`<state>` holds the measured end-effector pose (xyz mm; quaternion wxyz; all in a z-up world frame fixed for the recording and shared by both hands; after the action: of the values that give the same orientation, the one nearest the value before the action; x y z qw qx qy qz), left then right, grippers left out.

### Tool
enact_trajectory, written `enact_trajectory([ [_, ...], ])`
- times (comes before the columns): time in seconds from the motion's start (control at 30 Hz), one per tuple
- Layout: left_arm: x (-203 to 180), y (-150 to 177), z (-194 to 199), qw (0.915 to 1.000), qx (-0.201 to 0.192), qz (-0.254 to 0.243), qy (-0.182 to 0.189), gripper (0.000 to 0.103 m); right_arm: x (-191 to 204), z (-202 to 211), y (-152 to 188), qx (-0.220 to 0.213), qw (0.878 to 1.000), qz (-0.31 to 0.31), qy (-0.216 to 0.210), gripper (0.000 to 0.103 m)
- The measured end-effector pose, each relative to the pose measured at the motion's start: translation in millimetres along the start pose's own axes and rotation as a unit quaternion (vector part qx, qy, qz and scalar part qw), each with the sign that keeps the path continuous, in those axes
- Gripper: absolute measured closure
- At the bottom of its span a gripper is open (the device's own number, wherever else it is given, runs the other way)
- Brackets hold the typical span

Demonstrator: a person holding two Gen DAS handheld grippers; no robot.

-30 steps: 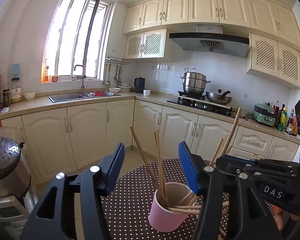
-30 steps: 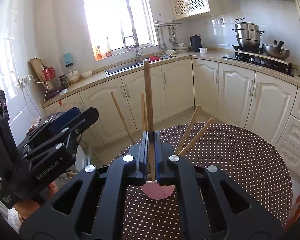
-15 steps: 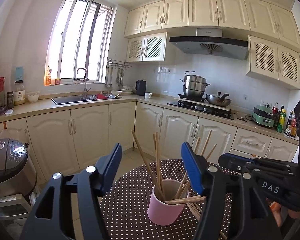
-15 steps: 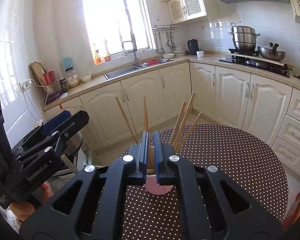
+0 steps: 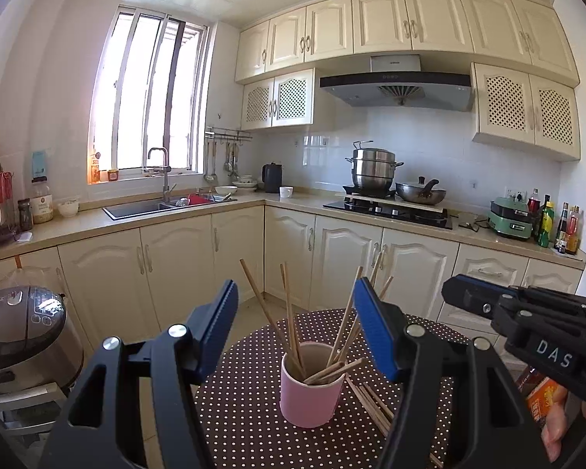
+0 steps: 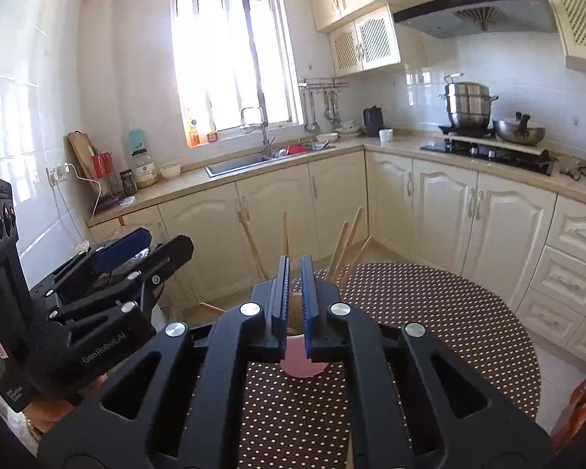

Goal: Organize utensils
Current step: 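Move the open right gripper back down to the chopstick pile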

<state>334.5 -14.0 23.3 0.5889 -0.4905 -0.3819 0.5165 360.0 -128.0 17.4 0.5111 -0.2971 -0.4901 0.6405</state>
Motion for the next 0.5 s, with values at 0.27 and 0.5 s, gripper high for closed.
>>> enact_trajectory([
  [0.27, -32, 4, 6, 0.9998, 0.001, -0.02, 0.005, 0.041, -18, 25, 3, -0.018, 1.0, -0.004, 0.012, 0.096],
  [0.5, -62, 15, 4, 0.9992, 0.015, -0.035, 0.015, 0.04, -42, 38, 17, -0.024, 0.999, -0.005, 0.027, 0.096],
])
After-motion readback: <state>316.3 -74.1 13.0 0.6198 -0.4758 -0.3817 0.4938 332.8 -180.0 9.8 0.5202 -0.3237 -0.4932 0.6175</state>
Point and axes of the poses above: each gripper's, at about its wrist camera, not at the fingertips, and z roughly against the way its jaws point, x to its left, y to its underside, the point moved 7 cm from there along -z, roughly the way its jaws point, and after that the axes turned 7 degrees about y, right-handed, at the moved point
